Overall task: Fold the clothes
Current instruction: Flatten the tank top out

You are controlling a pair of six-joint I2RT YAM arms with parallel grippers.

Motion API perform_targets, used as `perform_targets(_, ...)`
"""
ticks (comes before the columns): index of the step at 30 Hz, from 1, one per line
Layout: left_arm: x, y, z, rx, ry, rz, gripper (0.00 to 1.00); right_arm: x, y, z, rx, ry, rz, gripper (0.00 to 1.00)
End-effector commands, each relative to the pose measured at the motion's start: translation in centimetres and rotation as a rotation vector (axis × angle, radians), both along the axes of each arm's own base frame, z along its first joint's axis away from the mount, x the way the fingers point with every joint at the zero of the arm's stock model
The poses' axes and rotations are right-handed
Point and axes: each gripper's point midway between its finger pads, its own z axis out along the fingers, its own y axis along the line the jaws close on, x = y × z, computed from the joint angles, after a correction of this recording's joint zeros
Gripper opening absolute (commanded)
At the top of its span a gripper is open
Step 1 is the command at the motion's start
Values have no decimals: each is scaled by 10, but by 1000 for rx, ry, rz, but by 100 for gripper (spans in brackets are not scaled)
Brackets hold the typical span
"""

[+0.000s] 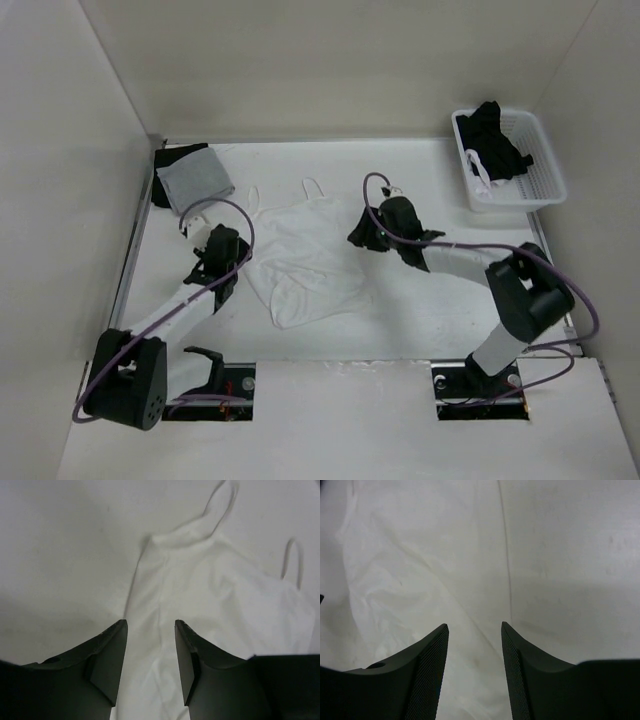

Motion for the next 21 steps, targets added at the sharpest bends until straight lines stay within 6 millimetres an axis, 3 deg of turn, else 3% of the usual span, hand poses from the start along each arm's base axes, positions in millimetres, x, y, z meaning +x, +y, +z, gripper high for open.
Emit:
perform_targets(1, 56, 28, 53, 26, -134, 110, 42, 64, 13, 25, 55, -82, 11, 50)
perform_targets(4, 83, 30, 42, 22, -86, 112, 43, 85, 17, 18, 56, -64, -17, 50)
perform_targets(6, 91, 22, 29, 10, -39, 71, 42, 81, 17, 8, 28, -31, -9, 50)
perform_targets(8, 87, 19, 10, 8, 11, 55, 42, 72, 11, -5, -6, -5, -19, 50)
perform_targets(12, 86, 19, -12, -3, 47, 61, 42, 38, 5, -26, -9, 41, -30, 50)
perform_targets(16, 98, 10, -17, -26, 58, 31, 39, 6, 5, -42, -19, 86, -11, 46)
perform_targets(19, 113, 5, -21, -37, 57, 32, 28, -23, 8, -52, -24, 124, 18, 40)
perform_targets(21, 125, -1, -26, -56, 57, 27, 16, -41, 7, -58, -17, 142, 28, 26)
